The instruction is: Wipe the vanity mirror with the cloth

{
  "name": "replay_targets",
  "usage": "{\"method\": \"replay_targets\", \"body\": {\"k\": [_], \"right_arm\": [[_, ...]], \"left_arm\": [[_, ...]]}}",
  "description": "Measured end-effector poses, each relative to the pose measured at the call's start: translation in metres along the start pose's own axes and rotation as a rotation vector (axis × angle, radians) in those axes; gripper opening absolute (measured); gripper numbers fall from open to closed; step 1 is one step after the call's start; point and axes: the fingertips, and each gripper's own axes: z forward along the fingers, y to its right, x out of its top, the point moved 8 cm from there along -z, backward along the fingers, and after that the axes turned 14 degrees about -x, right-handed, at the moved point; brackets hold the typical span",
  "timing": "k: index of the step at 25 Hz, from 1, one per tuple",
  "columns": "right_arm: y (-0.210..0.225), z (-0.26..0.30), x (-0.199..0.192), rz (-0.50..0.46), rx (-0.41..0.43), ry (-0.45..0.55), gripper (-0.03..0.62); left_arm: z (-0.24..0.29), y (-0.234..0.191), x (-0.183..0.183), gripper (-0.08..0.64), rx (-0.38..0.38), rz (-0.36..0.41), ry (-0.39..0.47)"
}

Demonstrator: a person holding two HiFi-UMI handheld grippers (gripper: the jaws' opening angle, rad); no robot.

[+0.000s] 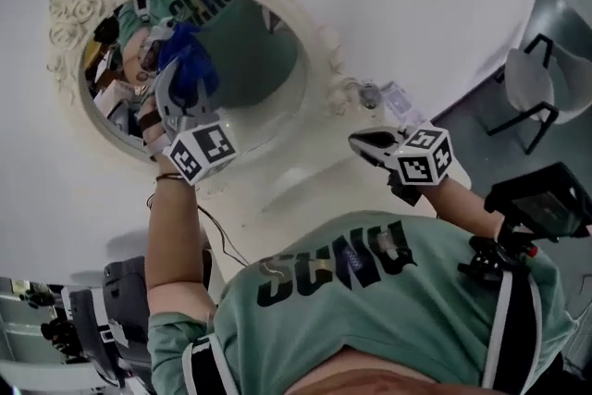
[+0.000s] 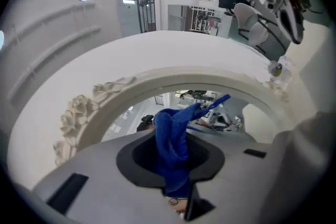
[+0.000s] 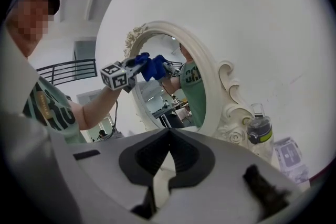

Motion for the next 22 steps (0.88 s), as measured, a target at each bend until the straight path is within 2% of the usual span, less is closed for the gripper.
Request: {"method": "replay_targets", "body": {"k": [5,9,15,19,22], "right_arm": [[0.003,-0.015,-0.005,0.045,-0.067,0.026,0.008],[0.003,-0.014,-0.003,0.054,-0.075,0.040,0.008],[0.007,-0.017,-0.007,0.066,-0.085,0.031,0.008],[0.008,-0.019,-0.012,0.079,-0.089,0.025,0.008],[0.006,-0.018,-0.013,0.081,-0.086,0.018,0.008]], "left_arm": [[0.019,-0.083,0.015,0.083,0.128,-0.003,0.026],[0.028,-0.116,0.021,0.083,0.185,0.034,-0.016],[0.036,-0.110,0.026,0.080,0.264,0.008,-0.038],[0.044,-0.101,0.045,0.077,0.255,0.006,-0.039],[0.055,-0.082,0.067,0.074,0.236,0.033,-0.021]]}}
